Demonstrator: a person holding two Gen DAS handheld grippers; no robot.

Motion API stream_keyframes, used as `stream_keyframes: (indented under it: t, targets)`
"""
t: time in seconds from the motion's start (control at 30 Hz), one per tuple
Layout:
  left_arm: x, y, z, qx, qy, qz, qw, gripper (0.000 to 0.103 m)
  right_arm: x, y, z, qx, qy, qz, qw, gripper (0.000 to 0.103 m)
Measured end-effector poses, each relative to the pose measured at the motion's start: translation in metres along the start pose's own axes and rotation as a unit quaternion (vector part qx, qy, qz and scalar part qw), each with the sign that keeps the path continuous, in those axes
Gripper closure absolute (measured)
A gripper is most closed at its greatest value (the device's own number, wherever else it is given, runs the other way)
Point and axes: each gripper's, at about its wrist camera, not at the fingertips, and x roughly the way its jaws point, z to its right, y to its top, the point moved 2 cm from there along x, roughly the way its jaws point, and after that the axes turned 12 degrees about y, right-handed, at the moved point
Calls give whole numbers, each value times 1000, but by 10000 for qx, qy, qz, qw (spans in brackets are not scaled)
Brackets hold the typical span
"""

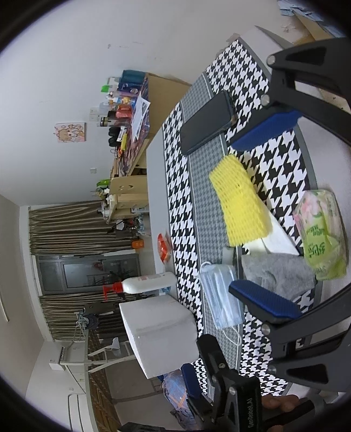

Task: Organize soft objects
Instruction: 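Close the left tool on the blue face mask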

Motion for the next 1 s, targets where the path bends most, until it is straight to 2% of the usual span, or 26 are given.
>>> stream_keyframes:
  t: [0.3, 0.53, 0.8, 1.0]
  targets:
    - [22, 1, 1, -80, 41, -277, 9996, 1, 14, 4, 10, 52, 77, -215, 9997, 5]
    - [34, 5, 10, 105, 6, -379, 9992, 1, 24, 3, 18, 124, 94, -346, 9993, 5]
    - [49, 9, 19, 198, -195, -547, 9981, 4, 32, 1, 25, 225, 107, -467, 9986, 5]
    - [61, 6, 25, 188, -450, -833, 9953, 22, 35, 1, 31, 303, 84, -506, 9982, 5]
